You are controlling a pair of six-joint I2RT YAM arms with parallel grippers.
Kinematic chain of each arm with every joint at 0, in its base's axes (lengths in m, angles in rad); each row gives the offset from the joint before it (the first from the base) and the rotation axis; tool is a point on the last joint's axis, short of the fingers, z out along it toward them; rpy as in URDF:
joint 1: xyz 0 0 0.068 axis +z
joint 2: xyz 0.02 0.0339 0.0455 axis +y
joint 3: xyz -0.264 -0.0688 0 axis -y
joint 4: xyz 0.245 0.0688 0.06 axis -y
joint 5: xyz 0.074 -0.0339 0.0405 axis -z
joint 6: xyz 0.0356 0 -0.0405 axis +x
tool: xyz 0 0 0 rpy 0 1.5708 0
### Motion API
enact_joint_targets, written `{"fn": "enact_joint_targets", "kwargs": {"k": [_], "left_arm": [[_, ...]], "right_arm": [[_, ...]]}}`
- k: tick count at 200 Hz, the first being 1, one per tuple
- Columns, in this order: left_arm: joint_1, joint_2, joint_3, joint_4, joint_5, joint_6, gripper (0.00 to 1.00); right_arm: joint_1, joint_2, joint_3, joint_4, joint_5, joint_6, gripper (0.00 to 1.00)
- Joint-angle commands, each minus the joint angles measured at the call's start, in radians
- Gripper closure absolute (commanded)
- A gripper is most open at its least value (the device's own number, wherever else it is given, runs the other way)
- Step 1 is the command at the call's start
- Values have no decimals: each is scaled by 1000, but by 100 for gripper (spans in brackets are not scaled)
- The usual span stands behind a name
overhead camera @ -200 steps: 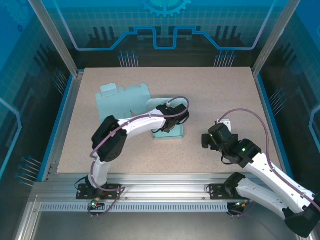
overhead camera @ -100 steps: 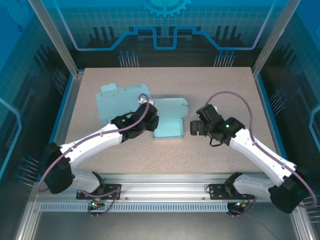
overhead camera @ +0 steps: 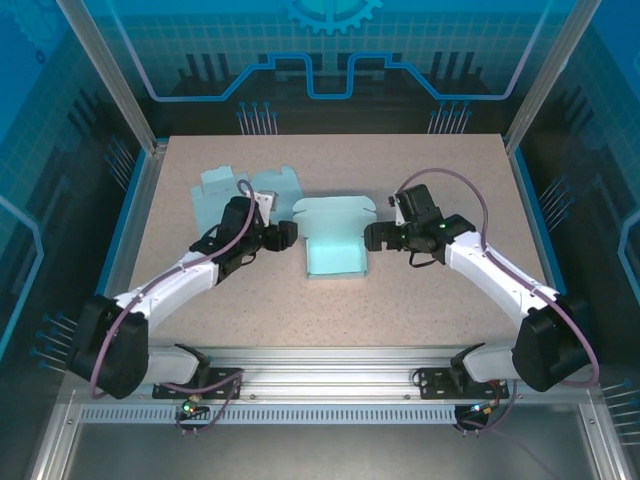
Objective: Fold the paper box
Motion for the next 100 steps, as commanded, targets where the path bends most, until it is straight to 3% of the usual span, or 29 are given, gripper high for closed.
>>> {"fn": "enact_joint_targets", "kwargs": {"k": [1,28,100], "left_arm": [[21,68,-6,123,150,75,31],[25,148,43,132,162,99,31],[25,249,122,118,163,119,39]], "right_arm": [[-8,-18,-18,131,-81,-57,1],[-22,28,-5,170,-91,-83,14],[-73,141,25,265,-174,-123,16]]}}
